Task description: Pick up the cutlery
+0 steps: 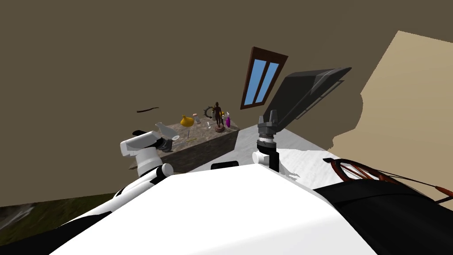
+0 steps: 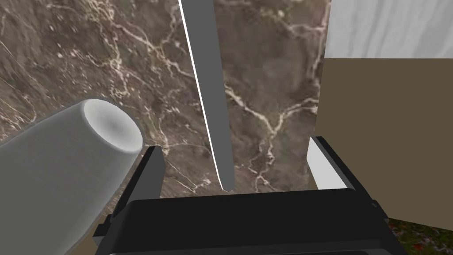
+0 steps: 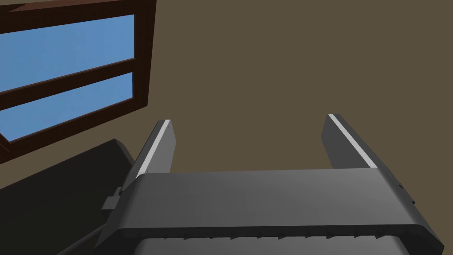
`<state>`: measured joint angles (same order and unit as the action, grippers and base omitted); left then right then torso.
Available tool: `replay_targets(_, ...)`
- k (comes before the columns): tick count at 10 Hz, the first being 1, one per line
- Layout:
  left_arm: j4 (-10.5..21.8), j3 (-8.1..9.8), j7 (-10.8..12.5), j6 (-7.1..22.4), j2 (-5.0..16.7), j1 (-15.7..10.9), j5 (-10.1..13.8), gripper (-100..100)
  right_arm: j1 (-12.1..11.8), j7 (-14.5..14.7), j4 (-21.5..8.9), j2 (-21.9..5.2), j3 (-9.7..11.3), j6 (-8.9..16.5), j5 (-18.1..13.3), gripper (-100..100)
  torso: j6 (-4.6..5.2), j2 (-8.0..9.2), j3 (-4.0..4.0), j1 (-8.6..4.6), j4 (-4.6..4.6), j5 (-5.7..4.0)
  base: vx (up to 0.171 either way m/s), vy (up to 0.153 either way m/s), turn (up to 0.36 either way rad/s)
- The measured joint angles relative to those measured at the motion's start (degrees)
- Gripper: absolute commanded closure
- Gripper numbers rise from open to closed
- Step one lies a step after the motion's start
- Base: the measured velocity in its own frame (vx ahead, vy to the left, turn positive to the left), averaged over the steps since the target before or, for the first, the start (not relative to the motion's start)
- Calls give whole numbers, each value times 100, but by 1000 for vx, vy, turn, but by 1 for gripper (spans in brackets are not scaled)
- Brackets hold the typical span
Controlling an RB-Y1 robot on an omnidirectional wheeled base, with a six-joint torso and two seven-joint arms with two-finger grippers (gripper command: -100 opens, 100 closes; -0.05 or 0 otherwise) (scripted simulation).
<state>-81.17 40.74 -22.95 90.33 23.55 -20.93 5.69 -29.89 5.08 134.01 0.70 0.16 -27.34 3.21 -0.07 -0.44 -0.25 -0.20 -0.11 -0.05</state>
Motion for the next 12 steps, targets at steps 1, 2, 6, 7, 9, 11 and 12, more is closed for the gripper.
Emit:
replay_targets(1, 140, 8, -11, 139, 74, -42, -56, -100, 0, 0, 0, 0, 0, 0, 0, 0, 1, -2, -1, -3, -1, 0, 142, -81, 3)
replay_targets(2, 250, 22, -22, 307, 160, -87, -108, -100, 0, 0, 0, 0, 0, 0, 0, 0, 1, -8, -5, -6, -2, -1, 151, -72, 7)
replay_targets(6, 703, 76, -78, 903, 467, -232, -309, -100, 0, 0, 0, 0, 0, 0, 0, 0, 1, -1, -1, -10, 0, -2, 116, -80, 7)
replay_targets(7, 835, 98, -103, 1009, 548, -259, -347, -100, 0, 0, 0, 0, 0, 0, 0, 0, 0, 1, 0, -3, 0, -1, 89, -65, 4)
replay_targets(9, 947, 117, -117, 1235, 630, -288, -431, -100, 0, 0, 0, 0, 0, 0, 0, 0, 0, 10, 5, 1, 2, 0, 98, -54, 6)
replay_targets(11, 991, 130, -127, 1383, 666, -291, -479, 0, 1, 0, 0, 0, 0, 0, 0, 0, 0, 23, 12, 14, 4, 3, 27, -14, 2)
replay_targets(12, 990, 129, -127, 1381, 665, -291, -478, -100, 1, 0, 0, 0, 0, 0, 0, 0, -1, 37, 20, 21, 7, 5, 9, -24, -108)
